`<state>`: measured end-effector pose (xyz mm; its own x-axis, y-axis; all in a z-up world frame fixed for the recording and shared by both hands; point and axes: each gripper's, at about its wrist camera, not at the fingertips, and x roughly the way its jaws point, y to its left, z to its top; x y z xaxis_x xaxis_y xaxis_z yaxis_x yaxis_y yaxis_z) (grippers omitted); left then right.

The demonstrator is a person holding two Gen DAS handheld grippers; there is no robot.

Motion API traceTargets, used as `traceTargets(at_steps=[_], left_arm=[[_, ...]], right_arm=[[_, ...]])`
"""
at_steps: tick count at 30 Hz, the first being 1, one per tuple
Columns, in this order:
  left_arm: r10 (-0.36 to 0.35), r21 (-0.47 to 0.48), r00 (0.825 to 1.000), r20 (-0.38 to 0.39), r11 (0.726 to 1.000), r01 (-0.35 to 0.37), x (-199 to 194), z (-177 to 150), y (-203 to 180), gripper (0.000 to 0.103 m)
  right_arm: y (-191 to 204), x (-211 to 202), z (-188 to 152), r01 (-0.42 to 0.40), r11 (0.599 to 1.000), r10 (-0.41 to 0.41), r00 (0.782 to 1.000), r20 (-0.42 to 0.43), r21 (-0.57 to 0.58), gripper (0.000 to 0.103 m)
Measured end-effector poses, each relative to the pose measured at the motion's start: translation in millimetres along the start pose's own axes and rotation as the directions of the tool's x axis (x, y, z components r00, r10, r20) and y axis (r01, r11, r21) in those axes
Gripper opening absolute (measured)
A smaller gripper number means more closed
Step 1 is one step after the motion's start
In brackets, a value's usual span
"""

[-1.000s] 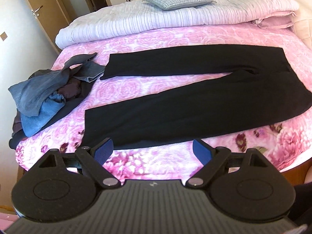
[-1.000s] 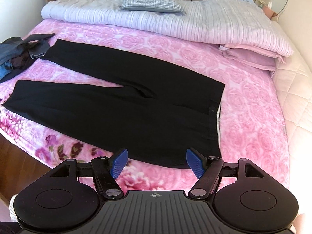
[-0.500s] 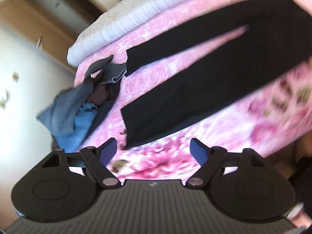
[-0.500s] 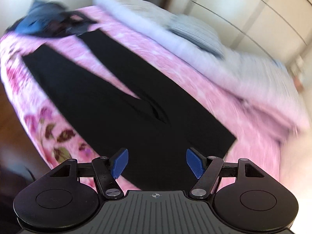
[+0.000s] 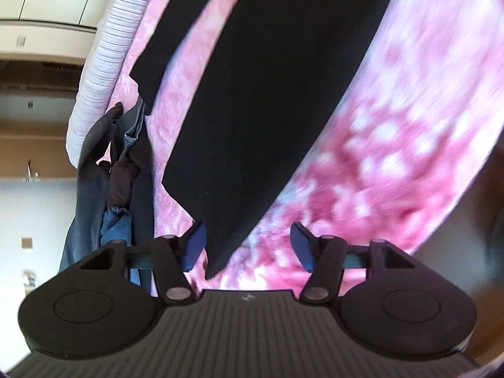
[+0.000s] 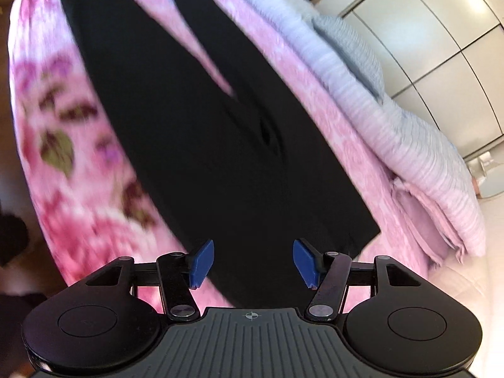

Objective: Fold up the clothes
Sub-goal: 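Move both open grippers down to the trouser leg hems, then grasp one leg hem with the left gripper while the right gripper grasps the other hem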

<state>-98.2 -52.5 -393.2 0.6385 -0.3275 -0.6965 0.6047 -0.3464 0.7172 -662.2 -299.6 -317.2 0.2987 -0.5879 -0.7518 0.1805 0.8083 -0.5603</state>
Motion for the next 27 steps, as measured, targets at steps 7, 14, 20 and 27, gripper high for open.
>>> traceTargets(at_steps=[7,14,20,27], left_arm=[[-0.031,-0.046,1.0,0.004,0.998,0.031,39.0,-0.7,18.6,0.012],[-0.021,-0.053,1.0,-0.02,0.998,0.02,42.6,6.4,21.8,0.008],[-0.025,-0.093,0.998,-0.062,0.995,0.02,49.2,14.3,22.7,0.003],[-0.051,-0.121,0.992,-0.119,0.992,0.036,34.3,25.9,41.9,0.002]], right_arm=[[37.2,31.4,-49.7,0.04,0.991,-0.055,0.992,-0.117,-0.126,0.059],[40.1,76.7,-103.4,0.206,0.915,-0.256,0.961,-0.104,-0.348,0.059],[9.1,124.3,-134.0,0.237,0.86,-0.291,0.955,-0.054,-0.451,0.053],[-14.5,130.7,-131.9,0.132,0.902,-0.193,0.975,-0.111,-0.412,0.004]])
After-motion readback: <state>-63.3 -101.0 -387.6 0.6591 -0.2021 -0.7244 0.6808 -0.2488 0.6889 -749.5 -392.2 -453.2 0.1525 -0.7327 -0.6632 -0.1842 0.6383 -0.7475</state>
